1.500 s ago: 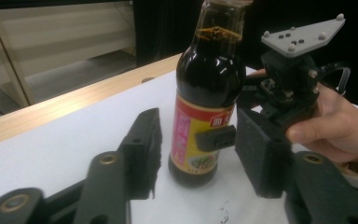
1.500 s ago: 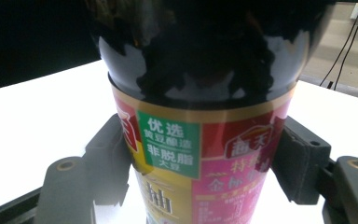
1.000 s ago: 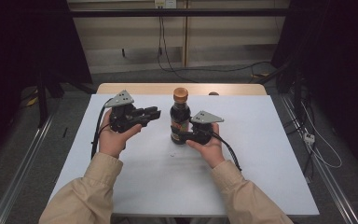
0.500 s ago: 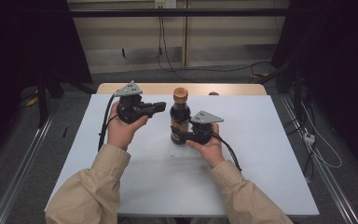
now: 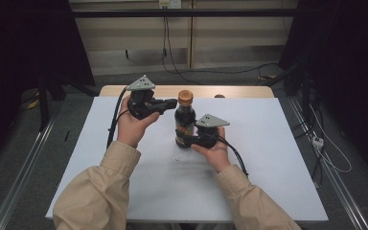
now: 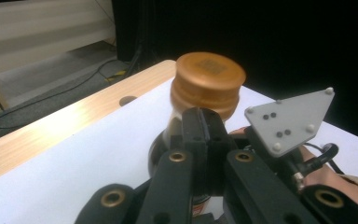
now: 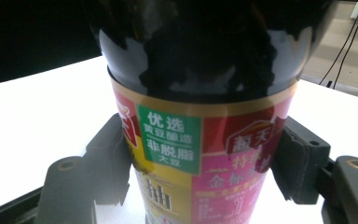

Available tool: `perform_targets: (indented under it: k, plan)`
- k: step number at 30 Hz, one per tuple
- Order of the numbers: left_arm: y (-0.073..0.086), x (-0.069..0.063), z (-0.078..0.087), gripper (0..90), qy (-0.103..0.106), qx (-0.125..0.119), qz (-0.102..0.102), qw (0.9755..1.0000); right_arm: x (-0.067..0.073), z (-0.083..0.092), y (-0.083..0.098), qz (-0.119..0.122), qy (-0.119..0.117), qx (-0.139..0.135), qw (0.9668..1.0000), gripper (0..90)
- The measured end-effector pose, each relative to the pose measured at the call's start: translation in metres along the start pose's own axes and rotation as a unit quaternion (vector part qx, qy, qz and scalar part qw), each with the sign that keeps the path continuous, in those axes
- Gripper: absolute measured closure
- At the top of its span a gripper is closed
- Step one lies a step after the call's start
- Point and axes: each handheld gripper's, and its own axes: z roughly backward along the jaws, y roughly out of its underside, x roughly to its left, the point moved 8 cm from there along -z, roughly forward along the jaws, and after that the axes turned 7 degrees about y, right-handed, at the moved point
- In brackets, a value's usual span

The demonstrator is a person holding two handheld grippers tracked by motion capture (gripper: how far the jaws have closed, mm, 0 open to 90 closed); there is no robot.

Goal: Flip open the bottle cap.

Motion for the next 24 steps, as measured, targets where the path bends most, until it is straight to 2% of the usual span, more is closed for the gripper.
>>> perform_targets:
  k: [9,12,15,17,24]
  plan:
    - [-0.006,-0.001,-0.002,90.0,0.01,0.01,0.004,0.9999,-0.001,0.0,0.001,0.001,0.0,-0.002,1.0,31.2]
    - [-0.009,-0.002,-0.003,90.0,-0.002,0.02,-0.004,0.9998,-0.001,0.0,0.001,0.002,0.002,-0.005,1.0,31.5]
    - [-0.01,-0.003,-0.004,90.0,0.001,0.031,-0.002,0.9995,-0.001,0.0,0.002,0.002,0.003,-0.003,1.0,31.7]
    - [-0.011,-0.004,-0.005,90.0,-0.003,0.033,-0.005,0.9994,-0.001,0.001,0.002,0.001,0.004,-0.001,1.0,31.8]
    - [-0.013,-0.005,-0.009,90.0,-0.003,0.027,0.004,0.9996,-0.002,0.001,0.002,-0.004,0.008,0.0,1.0,31.8]
